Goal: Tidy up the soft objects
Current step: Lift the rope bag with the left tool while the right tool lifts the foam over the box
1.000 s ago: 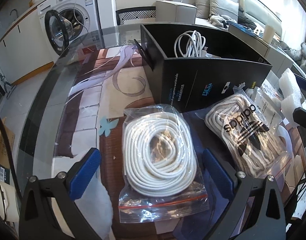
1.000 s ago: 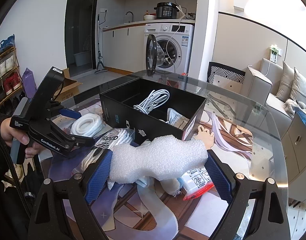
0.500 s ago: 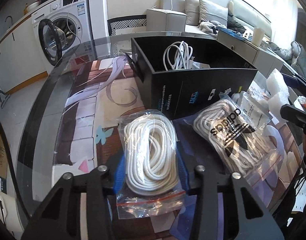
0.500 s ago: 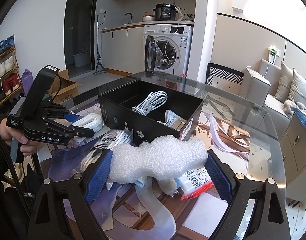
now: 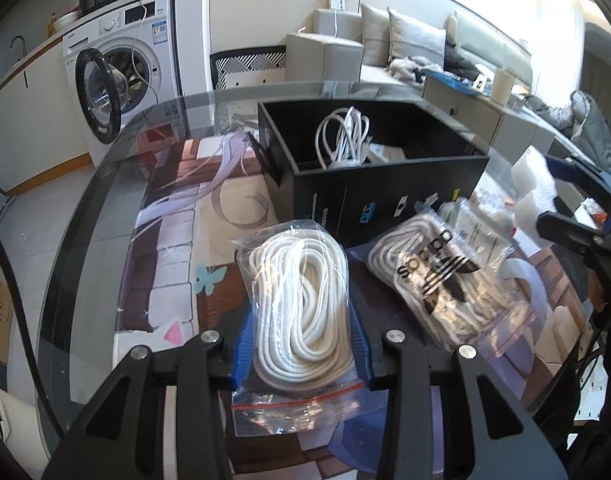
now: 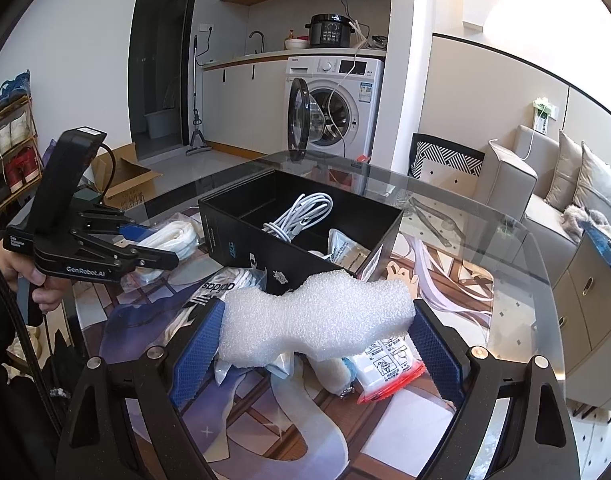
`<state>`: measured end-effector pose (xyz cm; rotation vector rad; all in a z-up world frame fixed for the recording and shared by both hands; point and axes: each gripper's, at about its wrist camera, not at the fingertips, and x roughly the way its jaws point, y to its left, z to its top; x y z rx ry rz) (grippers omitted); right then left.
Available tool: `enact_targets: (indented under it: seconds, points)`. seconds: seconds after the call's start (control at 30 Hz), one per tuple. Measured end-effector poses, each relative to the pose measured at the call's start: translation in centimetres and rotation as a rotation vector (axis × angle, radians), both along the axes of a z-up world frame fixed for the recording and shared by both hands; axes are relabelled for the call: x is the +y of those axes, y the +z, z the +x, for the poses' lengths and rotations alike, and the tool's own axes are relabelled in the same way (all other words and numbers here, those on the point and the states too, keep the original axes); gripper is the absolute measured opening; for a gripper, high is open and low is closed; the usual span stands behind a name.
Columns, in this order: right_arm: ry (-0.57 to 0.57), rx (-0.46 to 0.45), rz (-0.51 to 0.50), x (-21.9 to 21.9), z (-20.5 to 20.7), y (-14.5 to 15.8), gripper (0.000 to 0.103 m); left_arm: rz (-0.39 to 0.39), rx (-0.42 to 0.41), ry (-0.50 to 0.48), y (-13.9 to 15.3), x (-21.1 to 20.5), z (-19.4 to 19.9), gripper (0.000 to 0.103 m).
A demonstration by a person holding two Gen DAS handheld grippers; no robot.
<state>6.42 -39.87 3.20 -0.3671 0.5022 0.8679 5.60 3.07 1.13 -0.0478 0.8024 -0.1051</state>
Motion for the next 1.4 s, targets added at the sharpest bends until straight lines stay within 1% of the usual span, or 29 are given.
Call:
enact_targets:
  seconds: [0.33,0.57,1.07,1.4]
  points:
    - [-0.004,-0.032,0.033,-0.1,-0.3,1.1,0.092,-0.028,-0.086,0.017,2.5,0.9,-1.0,0.039]
    - [-0.004,-0.054,0.059,0.2,-0.2,2.2,0.092,-0.05,-0.135,0.025,4.1,1.0,-0.7,0.039]
    - [-0.005,-0.078,0.085,1.8,1.5,3.4,0.092,-0.064,-0.211,0.003,6.9,-0.2,1.8,0.039]
    - [0.001,-0.08,0.09,2.4,2.8,4.1,0.092,-0.067,-0.232,0.002,7.4,-0.8,4.2,0.039]
